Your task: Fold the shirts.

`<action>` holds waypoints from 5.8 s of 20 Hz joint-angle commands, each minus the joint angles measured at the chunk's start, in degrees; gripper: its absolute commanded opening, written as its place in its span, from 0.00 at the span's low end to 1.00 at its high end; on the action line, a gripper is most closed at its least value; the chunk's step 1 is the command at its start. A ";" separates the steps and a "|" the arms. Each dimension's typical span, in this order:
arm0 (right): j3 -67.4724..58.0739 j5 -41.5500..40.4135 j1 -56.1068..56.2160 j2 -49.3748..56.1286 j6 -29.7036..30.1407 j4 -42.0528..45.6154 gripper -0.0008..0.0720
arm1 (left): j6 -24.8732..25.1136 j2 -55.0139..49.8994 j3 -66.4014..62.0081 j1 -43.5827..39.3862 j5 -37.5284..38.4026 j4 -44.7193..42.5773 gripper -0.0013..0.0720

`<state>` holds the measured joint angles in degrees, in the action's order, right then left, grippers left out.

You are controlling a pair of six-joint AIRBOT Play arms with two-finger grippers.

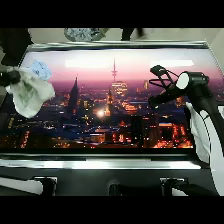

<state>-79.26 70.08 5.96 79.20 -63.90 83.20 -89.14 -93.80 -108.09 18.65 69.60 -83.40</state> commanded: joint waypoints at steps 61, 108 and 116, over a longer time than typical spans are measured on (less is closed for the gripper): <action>41.16 4.09 0.09 -20.09 18.53 -32.72 0.99 | 17.22 14.01 60.65 -29.81 -10.56 33.03 0.08; -9.88 1.46 1.16 -11.47 -8.41 15.19 0.07 | 7.72 21.09 15.04 -27.12 -8.20 16.11 0.08; -9.88 2.03 -2.82 11.69 -6.82 -8.70 0.07 | 7.17 -3.78 16.11 -32.81 -5.31 23.47 0.08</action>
<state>-89.25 72.27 2.63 84.16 -71.72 82.65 -81.49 -90.48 -92.51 -12.16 61.41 -63.44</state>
